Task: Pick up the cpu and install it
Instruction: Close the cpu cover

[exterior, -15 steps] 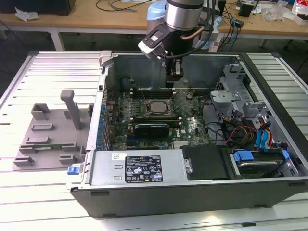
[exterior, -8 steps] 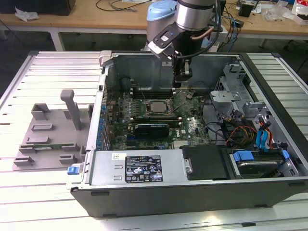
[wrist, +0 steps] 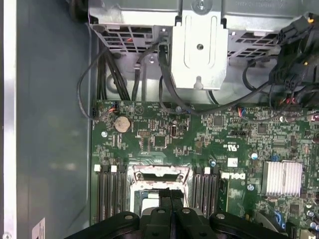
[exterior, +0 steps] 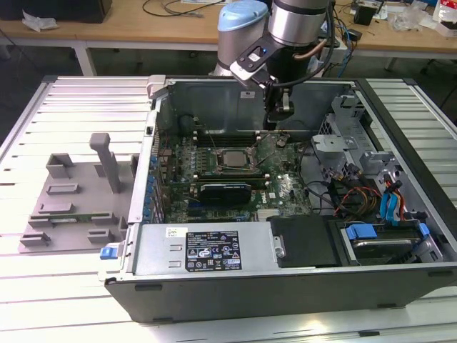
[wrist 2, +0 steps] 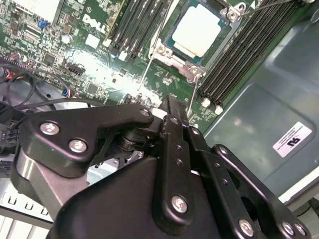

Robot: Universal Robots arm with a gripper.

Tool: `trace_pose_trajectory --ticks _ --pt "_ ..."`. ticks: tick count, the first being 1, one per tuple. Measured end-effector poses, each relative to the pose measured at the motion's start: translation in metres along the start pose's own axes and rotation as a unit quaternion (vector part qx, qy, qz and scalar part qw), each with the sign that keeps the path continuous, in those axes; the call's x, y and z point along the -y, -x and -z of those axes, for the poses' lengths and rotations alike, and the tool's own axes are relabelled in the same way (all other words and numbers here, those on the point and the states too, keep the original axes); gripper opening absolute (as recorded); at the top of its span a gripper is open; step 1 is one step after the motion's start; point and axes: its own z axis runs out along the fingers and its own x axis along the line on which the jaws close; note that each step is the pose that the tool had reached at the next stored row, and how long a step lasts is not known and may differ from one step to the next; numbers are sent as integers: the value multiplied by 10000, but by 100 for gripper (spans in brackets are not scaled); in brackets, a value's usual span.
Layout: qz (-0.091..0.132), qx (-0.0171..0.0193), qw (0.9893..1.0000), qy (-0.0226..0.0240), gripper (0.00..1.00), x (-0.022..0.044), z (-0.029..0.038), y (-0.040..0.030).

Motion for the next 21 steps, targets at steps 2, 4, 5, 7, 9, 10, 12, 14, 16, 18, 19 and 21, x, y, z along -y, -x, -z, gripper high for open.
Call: trace_pose_trajectory --ticks 2,4,5,7,9,10,12,14,16,18,19,21 --pt "0 1 10000 0 11 -42 1 1" --pt "0 0 10000 0 11 -62 1 1" --pt "0 0 10000 0 11 -84 1 2" --pt "0 1 10000 0 11 -111 1 2" --pt "0 1 10000 0 11 -124 1 3" --pt "0 1 10000 0 11 -135 1 3" --pt "0 1 10000 0 11 -154 1 3" --pt "0 1 10000 0 11 -168 1 4" --pt "0 1 10000 0 11 -199 1 4" --pt "0 0 10000 0 11 -231 0 5" --pt "0 0 10000 0 11 -246 0 5" --pt "0 1 10000 0 11 -279 0 6"
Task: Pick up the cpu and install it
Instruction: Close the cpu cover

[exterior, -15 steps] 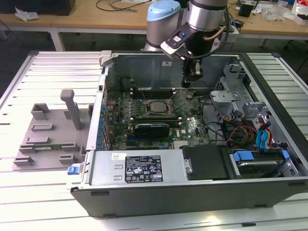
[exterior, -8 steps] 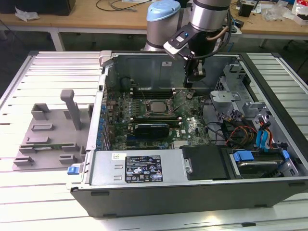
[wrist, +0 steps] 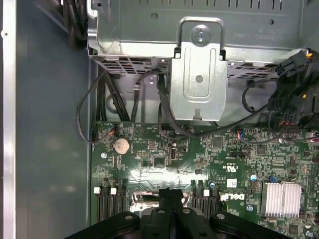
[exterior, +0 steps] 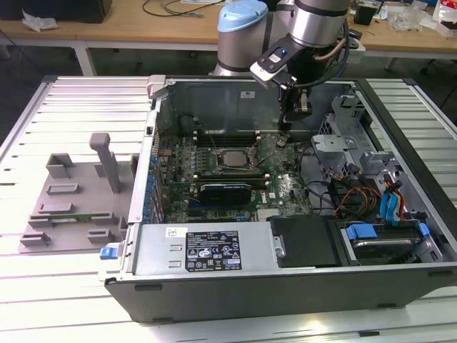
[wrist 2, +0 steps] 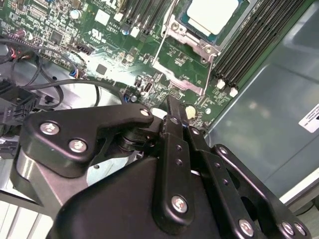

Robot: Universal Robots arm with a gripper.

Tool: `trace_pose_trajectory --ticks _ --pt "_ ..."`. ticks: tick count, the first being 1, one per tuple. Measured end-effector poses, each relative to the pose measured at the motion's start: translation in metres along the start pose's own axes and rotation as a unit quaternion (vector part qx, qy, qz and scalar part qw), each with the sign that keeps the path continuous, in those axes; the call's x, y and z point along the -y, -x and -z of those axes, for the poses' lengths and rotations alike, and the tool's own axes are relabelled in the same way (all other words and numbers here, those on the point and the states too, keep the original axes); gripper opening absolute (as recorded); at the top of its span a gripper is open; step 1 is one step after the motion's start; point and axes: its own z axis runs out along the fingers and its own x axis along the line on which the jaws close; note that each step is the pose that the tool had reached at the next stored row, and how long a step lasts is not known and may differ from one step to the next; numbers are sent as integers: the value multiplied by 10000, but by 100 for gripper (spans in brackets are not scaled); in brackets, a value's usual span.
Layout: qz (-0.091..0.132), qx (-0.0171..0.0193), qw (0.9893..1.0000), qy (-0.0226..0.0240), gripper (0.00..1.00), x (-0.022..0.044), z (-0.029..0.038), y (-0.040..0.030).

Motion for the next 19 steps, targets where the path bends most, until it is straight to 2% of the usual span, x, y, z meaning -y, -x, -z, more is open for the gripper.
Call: trace_pose_trajectory --ticks 11,12,14,15,16,17,19 --pt "0 0 10000 0 11 -131 0 3" --pt "0 0 10000 0 11 -160 -1 3" --pt "0 0 10000 0 11 -272 -9 5" --pt "0 0 10000 0 11 -286 -11 5" --pt "0 1 10000 0 11 -294 -17 5" --pt "0 0 10000 0 11 -297 -60 4" --pt "0 1 10000 0 11 -288 -103 3"
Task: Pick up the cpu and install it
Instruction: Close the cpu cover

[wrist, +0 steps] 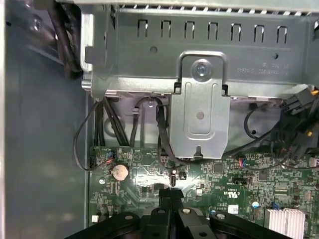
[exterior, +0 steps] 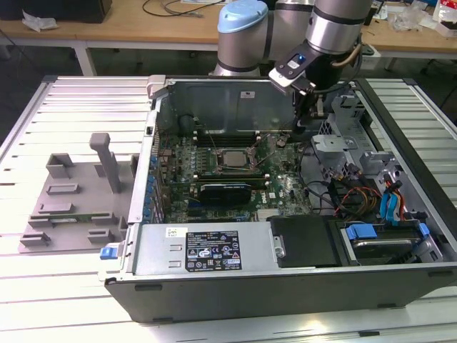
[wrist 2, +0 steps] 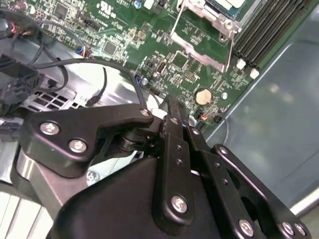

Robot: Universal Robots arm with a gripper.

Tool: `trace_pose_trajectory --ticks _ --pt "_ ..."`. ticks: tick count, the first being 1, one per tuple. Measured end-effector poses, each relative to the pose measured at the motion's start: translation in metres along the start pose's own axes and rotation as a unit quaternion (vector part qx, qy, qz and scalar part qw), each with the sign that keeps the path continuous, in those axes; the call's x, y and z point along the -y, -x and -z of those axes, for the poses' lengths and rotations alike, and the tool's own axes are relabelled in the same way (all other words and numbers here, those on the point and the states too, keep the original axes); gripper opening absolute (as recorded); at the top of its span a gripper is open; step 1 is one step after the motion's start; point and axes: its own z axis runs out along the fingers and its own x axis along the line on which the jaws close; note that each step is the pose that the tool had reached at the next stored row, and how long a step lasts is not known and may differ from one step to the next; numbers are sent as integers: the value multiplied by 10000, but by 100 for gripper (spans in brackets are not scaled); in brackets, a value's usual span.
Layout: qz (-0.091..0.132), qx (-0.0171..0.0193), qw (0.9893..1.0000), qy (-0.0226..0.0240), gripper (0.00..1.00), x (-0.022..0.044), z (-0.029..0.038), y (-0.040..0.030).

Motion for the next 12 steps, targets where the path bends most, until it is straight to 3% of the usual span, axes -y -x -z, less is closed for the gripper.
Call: trace_pose_trajectory --ticks 3,10,12 --pt "0 0 10000 0 11 138 -155 -5" --pt "46 1 10000 0 11 236 -365 -17" --pt "56 2 10000 0 11 258 -382 -19"
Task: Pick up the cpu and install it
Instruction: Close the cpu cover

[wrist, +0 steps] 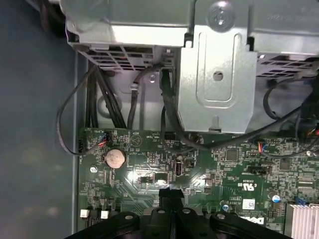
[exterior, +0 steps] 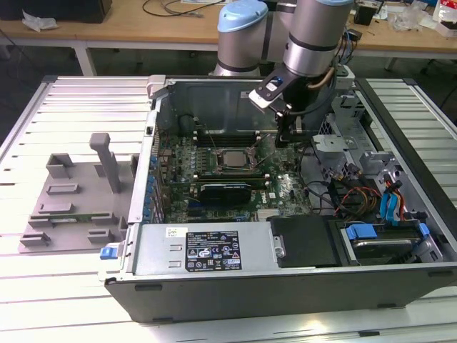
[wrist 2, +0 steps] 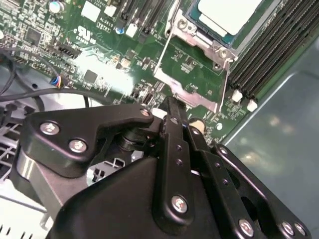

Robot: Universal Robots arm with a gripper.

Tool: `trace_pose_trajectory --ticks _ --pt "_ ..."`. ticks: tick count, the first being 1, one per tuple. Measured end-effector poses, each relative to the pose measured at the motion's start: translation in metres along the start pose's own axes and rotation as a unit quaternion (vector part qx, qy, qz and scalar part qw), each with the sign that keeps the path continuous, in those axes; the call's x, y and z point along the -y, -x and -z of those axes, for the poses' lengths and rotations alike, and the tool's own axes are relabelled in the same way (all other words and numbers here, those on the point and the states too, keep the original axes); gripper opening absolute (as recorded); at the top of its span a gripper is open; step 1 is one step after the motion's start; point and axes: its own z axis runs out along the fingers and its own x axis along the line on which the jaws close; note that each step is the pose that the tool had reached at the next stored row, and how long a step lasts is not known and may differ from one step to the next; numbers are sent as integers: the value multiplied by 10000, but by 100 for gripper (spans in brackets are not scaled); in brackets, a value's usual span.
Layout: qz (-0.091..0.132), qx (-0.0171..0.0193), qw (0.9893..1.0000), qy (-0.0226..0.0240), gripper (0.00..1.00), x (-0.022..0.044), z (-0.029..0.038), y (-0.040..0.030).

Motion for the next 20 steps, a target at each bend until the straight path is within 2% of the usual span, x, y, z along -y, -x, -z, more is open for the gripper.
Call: trace_pose_trajectory --ticks 2,9,14,20 --pt "1 0 10000 0 11 31 -5 0" --pt "1 0 10000 0 11 37 -6 -1" --pt "1 -1 10000 0 11 66 -8 -2" --pt "1 0 10000 0 11 190 -14 -6"
